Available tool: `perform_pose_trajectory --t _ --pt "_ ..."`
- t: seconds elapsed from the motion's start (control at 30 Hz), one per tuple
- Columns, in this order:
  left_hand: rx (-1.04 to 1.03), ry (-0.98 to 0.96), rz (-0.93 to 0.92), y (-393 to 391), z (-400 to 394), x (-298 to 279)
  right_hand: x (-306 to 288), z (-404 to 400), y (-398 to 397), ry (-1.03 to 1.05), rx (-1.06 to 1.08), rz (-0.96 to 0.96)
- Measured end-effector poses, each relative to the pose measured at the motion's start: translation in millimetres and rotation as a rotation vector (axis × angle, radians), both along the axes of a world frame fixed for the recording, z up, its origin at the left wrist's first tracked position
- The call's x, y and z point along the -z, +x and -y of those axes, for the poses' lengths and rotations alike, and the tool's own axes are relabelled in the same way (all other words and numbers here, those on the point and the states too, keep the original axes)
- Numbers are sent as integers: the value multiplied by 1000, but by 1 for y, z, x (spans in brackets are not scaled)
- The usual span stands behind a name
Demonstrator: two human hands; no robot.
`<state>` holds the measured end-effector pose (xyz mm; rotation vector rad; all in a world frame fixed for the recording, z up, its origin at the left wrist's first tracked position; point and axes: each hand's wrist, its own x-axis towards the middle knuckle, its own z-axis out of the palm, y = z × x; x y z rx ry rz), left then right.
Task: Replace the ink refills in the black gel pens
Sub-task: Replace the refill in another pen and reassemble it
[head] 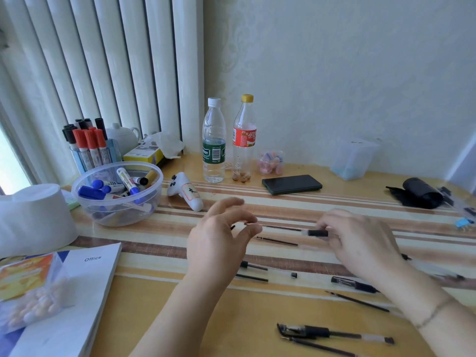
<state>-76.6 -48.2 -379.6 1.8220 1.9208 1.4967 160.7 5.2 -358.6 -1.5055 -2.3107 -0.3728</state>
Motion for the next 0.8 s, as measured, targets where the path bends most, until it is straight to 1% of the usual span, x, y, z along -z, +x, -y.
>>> perform_pose_trajectory --t 0.07,0.13,0.3,0.37,0.43,0.53,0.6,0.67,0.8 --pt "87 -7 -140 6 3 0 -5 24 1 67 -71 -78" --pt "121 -21 -260 12 5 2 -6 39 3 54 -103 -139" --pt "190 -32 -358 14 6 4 6 44 8 -92 -76 -217" --pt "195 -41 -380 13 6 6 10 43 12 -104 -131 -286" --pt "155 -25 -316 11 4 6 12 39 19 -131 -170 -430" --pt "146 -1 -25 8 -1 7 18 33 34 -167 -200 -620" --pt "166 4 99 8 -2 8 21 30 39 -166 -190 -653" --pt "206 -6 137 9 -2 8 20 32 38 -149 -219 -647" --pt "263 -57 127 13 -1 9 23 38 33 -189 -354 -676"
